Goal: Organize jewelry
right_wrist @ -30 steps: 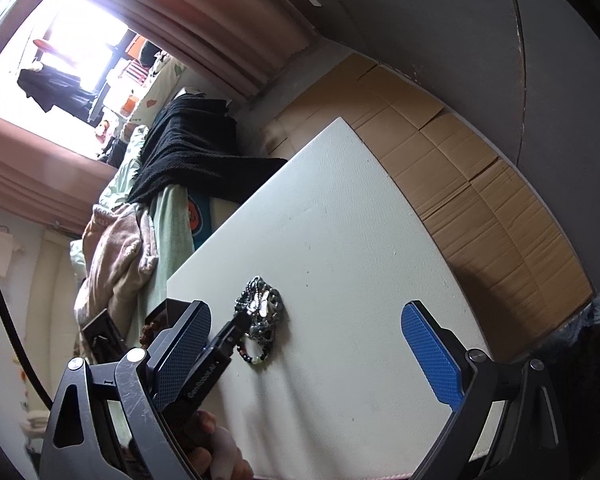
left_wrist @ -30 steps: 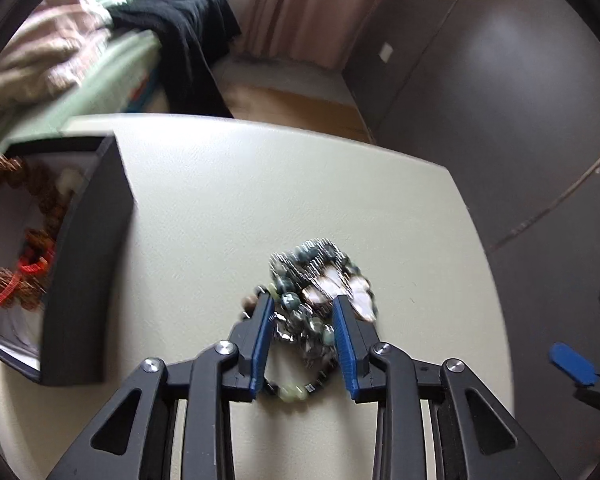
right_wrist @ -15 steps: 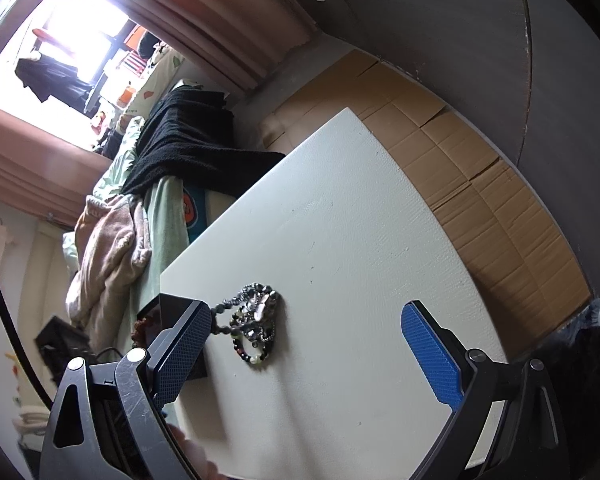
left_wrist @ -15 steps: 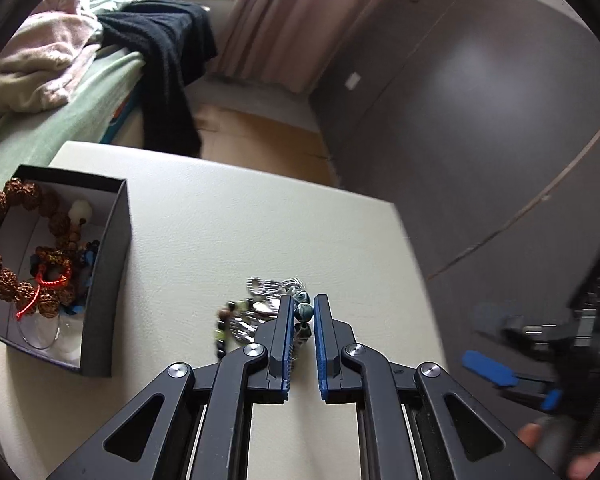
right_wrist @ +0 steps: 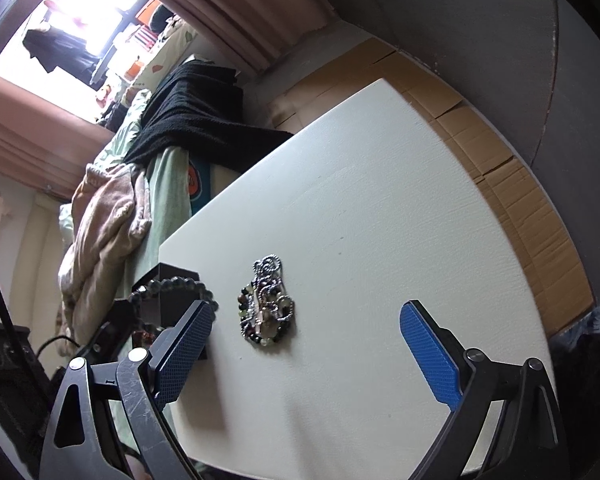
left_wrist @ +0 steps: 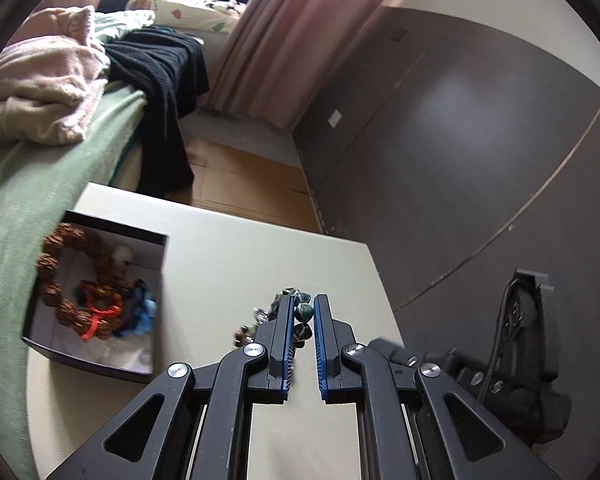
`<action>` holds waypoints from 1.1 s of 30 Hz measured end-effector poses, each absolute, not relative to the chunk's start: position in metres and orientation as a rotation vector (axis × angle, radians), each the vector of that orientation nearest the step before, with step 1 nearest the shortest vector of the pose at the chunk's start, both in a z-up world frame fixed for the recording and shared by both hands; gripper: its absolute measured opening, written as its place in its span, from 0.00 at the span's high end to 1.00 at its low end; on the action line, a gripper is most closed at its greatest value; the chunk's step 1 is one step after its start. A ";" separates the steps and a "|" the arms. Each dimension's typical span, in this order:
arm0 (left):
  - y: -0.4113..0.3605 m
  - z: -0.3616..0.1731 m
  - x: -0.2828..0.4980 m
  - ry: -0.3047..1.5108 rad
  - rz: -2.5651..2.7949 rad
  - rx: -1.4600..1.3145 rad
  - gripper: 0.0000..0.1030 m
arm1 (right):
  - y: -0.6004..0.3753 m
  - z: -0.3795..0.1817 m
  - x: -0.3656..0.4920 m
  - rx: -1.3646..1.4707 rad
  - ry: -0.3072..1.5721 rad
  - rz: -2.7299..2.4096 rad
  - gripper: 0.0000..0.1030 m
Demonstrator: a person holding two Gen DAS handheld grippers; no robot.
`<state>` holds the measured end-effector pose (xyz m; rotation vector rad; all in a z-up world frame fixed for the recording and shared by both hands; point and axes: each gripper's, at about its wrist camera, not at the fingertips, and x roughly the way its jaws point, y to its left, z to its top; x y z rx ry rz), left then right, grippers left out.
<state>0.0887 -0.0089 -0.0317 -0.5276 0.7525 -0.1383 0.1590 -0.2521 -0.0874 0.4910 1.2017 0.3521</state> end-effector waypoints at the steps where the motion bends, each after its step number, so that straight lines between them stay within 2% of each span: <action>1: -0.005 -0.031 0.088 0.749 -0.130 -0.533 0.91 | -0.246 -0.089 0.159 0.484 1.209 0.362 0.14; 4: 0.004 -0.031 0.085 0.744 -0.117 -0.546 0.91 | -0.226 -0.096 0.160 0.451 1.231 0.399 0.22; 11: 0.017 -0.032 0.084 0.739 -0.102 -0.566 0.91 | -0.195 -0.114 0.163 0.433 1.277 0.470 0.60; 15: 0.026 -0.033 0.085 0.739 -0.099 -0.577 0.91 | -0.189 -0.125 0.168 0.459 1.298 0.475 0.63; 19: 0.032 -0.033 0.086 0.742 -0.094 -0.588 0.91 | -0.183 -0.130 0.170 0.453 1.310 0.472 0.70; 24: 0.038 -0.032 0.083 0.739 -0.089 -0.601 0.91 | -0.178 -0.136 0.171 0.445 1.323 0.457 0.71; 28: 0.040 -0.031 0.080 0.734 -0.085 -0.602 0.90 | -0.173 -0.139 0.172 0.439 1.323 0.444 0.91; 33: 0.042 -0.028 0.074 0.727 -0.083 -0.601 0.91 | -0.167 -0.116 0.162 0.362 1.212 0.463 0.95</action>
